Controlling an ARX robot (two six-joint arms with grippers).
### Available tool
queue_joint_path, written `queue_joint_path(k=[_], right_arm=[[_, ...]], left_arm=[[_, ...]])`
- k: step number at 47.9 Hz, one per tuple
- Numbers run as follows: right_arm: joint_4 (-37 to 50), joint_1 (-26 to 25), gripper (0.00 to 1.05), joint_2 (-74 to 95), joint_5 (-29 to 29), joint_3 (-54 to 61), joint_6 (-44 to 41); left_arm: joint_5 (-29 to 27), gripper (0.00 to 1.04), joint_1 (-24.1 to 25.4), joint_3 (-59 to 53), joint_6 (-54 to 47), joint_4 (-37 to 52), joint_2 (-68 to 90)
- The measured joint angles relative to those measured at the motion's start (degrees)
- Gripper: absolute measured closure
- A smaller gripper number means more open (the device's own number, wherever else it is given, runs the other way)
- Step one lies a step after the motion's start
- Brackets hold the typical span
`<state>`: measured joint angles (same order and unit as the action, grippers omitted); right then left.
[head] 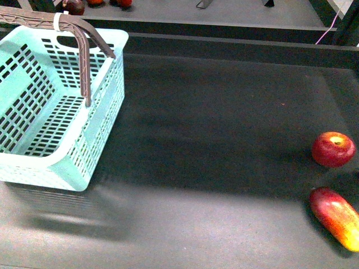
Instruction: Pick apple with right arm and hold basket with left
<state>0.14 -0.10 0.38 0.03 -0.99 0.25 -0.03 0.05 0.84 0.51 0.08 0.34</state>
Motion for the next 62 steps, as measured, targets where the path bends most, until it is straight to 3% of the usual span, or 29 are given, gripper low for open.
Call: queue_joint_path(k=[29,34,39,44,47,55,62], right_arm=[[0.0,0.0,0.09,0.0,0.0,0.0,0.0],[0.0,0.0,0.09,0.0,0.1,0.0,0.0],[0.0,0.0,0.09,-0.1,0.0,0.0,0.0],[0.0,0.0,0.09,-0.1,0.0,0.0,0.0],[0.0,0.0,0.09,-0.1,0.0,0.0,0.0],[0.0,0.0,0.09,-0.1,0.0,0.0,0.0],[0.0,0.0,0.09,-0.1,0.0,0.0,0.0]], left_arm=[[-0.1,0.07,0.0,0.0,0.0,0.0,0.0],[-13.0,0.07,-4.0,6.6,8.9,-15.7,9.6],[-14.8,0.07,-4.9,10.0,17.1,-18.9,18.4],[-9.7,0.07,-4.6,12.9,22.9,-10.8,27.8],[-3.5,0.07,-2.5,15.5,27.8,-3.4,37.1],[6.4,0.07,2.1,21.1,39.3,10.7,57.2],[9.7,0.07,4.8,29.3,45.9,16.3,73.7]])
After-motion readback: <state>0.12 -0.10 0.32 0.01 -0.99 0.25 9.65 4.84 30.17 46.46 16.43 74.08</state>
